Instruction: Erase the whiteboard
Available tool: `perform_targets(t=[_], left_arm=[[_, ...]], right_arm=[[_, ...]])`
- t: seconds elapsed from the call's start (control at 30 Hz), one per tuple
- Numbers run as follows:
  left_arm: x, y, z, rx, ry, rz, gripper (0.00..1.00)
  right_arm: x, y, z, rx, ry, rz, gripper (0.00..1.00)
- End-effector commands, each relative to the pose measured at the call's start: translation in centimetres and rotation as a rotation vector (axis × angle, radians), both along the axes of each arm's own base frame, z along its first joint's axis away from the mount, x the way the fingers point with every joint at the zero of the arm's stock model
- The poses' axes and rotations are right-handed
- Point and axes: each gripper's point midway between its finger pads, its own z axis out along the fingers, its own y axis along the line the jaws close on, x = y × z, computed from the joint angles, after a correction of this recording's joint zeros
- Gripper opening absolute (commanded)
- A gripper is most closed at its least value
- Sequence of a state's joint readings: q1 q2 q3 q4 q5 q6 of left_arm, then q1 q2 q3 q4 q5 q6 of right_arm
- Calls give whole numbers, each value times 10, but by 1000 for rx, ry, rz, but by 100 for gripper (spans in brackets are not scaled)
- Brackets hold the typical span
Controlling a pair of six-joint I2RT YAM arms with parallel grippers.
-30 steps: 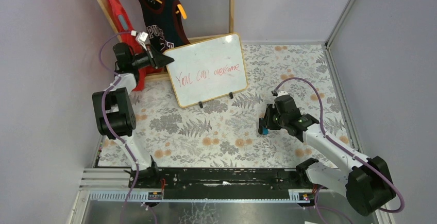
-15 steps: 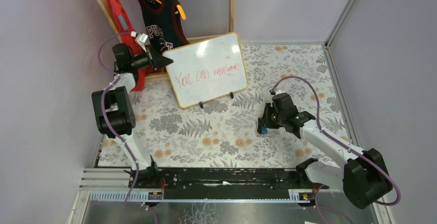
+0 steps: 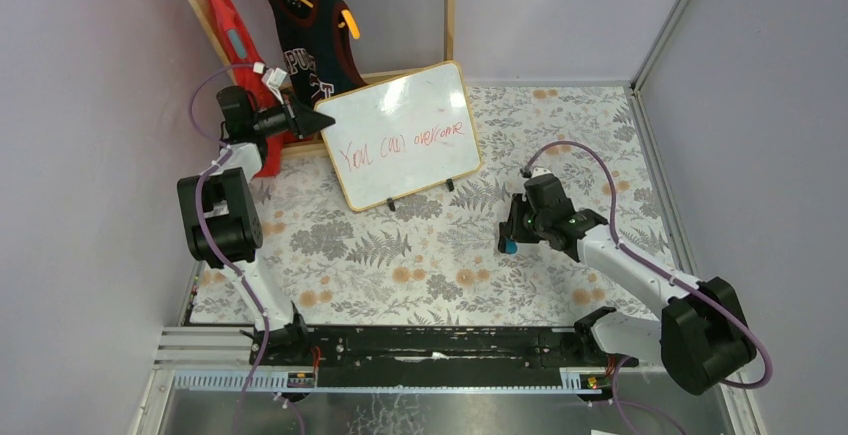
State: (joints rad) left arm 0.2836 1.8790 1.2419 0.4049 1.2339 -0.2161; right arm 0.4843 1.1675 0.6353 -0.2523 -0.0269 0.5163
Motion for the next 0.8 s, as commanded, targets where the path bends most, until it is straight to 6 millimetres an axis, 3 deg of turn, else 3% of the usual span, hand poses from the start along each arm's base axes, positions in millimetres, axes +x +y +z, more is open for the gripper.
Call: perform_targets(t=[0.0,0.53,0.7,0.77], left_arm=[[5,10,-72,63,77,77,0],[8,4,-65,35,76,85,0],[3,3,-54,45,64,90,0],[3,3,-52,49,67,90,0]], right_arm=[[23,9,21,3,-80,10,0],[19,5,23,-1,-80,2,0],[27,9,33,12,-112,4,0],[38,17,47,31,-147,15,0]])
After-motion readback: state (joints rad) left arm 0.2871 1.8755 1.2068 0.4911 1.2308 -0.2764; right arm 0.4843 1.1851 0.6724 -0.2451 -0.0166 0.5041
